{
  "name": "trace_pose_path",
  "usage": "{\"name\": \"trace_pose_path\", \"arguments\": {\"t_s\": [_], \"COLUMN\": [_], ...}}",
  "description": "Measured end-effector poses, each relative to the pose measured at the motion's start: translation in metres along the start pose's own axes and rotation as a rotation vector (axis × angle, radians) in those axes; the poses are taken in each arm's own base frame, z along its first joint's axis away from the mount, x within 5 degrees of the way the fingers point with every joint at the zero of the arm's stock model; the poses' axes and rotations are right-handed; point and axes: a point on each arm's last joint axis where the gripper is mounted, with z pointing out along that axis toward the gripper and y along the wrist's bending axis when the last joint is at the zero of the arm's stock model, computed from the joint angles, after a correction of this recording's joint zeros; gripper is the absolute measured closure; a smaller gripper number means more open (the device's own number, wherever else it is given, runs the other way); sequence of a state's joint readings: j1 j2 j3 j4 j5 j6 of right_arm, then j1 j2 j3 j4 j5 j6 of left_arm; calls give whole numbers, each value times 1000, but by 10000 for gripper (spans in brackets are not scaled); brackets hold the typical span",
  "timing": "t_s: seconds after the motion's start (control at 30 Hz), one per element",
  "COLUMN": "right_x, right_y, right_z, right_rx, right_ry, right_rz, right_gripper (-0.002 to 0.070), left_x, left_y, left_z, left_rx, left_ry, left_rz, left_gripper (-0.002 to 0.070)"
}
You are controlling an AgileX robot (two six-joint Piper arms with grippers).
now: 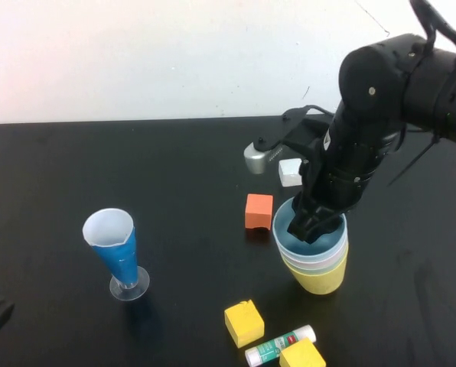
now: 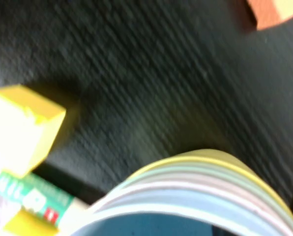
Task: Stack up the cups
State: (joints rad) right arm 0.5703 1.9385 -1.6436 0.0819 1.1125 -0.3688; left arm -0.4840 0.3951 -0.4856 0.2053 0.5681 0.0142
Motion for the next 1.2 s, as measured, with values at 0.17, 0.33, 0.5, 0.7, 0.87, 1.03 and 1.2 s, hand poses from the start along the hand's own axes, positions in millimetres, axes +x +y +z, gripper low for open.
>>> {"name": "trace_pose_path", "arguments": {"t_s": [0.17,0.33,0.5,0.7,0.87,1.03,1.2], "right_x": [1,6,11,14,33,72,130], "right_y": [-6,-18,-26,-16,-4,22,62], "right_z": [1,0,-17,-87,-139,-196,-222], "right_rx": [-7,-10,-12,51,109,154,125], "right_ry": [-11,1,18,-164,-268,-422,-635], "right_rz": [53,96,109,74,54,-3,-106], "right_gripper": [430,419,409,409,412,477,598], "left_x": [1,1,1,0,2,3,1], "left_y": [0,0,0,0,0,-2,-1], "left_z": [0,0,0,0,0,-6,-27], "left_rx": [1,1,1,1,2,21,23], "left_ry": [11,11,7,0,18,5,-152], "left_rz": [-1,-1,-1,-1,-6,-59,-150], "left_gripper": [677,677,677,677,677,677,677]}}
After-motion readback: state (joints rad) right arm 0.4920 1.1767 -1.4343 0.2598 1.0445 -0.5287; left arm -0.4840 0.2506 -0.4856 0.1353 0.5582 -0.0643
